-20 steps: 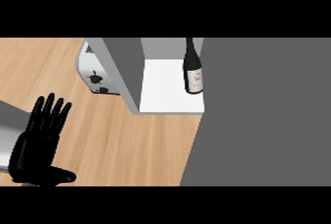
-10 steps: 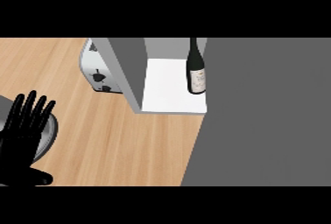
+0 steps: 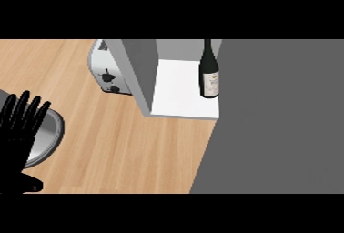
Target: Pick up the wine, place it into the cabinet and close the cabinet
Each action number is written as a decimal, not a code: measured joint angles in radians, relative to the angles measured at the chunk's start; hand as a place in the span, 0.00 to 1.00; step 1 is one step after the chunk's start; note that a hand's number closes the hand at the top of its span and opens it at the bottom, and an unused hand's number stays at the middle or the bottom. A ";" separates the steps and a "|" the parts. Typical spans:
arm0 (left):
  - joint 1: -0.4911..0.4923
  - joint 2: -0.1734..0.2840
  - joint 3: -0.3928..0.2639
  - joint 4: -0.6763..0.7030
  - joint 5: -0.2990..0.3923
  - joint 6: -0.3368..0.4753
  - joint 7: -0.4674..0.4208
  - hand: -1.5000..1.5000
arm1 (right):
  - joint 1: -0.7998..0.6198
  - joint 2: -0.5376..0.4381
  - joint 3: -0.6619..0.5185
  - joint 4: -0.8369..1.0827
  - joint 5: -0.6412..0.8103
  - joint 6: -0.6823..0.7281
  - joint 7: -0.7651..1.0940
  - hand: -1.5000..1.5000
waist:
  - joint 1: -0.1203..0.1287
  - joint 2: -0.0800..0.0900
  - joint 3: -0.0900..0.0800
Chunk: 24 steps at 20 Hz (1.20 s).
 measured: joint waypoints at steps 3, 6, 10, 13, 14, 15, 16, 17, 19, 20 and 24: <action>-0.003 0.006 0.003 0.009 0.003 -0.015 0.004 0.00 | -0.073 0.060 -0.028 0.019 -0.010 -0.007 0.062 1.00 | 0.012 0.001 -0.001; -0.009 0.010 0.009 0.014 0.008 -0.024 0.010 0.00 | -0.175 0.136 -0.034 0.065 -0.030 -0.015 0.137 1.00 | 0.021 0.001 -0.001; -0.015 0.021 0.020 0.029 0.013 -0.038 0.018 0.00 | -0.345 0.306 0.013 0.152 -0.056 -0.054 0.243 1.00 | 0.023 -0.001 -0.001; -0.010 0.022 0.029 0.043 0.015 -0.048 0.016 0.00 | -0.506 0.456 0.028 0.264 -0.053 -0.092 0.335 1.00 | 0.016 -0.004 0.001; -0.014 0.024 0.034 0.046 0.018 -0.047 0.021 0.00 | -0.563 0.502 0.019 0.311 -0.054 -0.101 0.364 1.00 | 0.012 -0.004 0.002; -0.010 0.025 0.039 0.050 0.018 -0.052 0.017 0.00 | -0.618 0.542 0.011 0.360 -0.054 -0.118 0.386 1.00 | 0.009 -0.004 0.003; -0.008 0.029 0.047 0.052 0.027 -0.059 0.022 0.00 | -0.671 0.574 -0.009 0.414 -0.066 -0.122 0.398 1.00 | 0.006 -0.004 0.004; -0.003 0.029 0.050 0.050 0.037 -0.066 0.024 0.00 | -0.726 0.599 -0.028 0.462 -0.080 -0.128 0.413 1.00 | 0.002 -0.004 0.005; -0.012 0.019 0.053 0.055 0.028 -0.058 0.023 0.00 | -0.828 0.635 -0.061 0.559 -0.117 -0.154 0.422 1.00 | -0.005 -0.004 0.007; -0.013 0.023 0.061 0.067 0.030 -0.067 0.024 0.00 | -0.873 0.648 -0.068 0.602 -0.131 -0.179 0.420 1.00 | -0.009 -0.005 0.008; -0.002 0.015 0.073 0.069 0.021 -0.079 0.022 0.00 | -0.991 0.679 -0.119 0.780 -0.208 -0.210 0.355 1.00 | -0.019 -0.006 0.011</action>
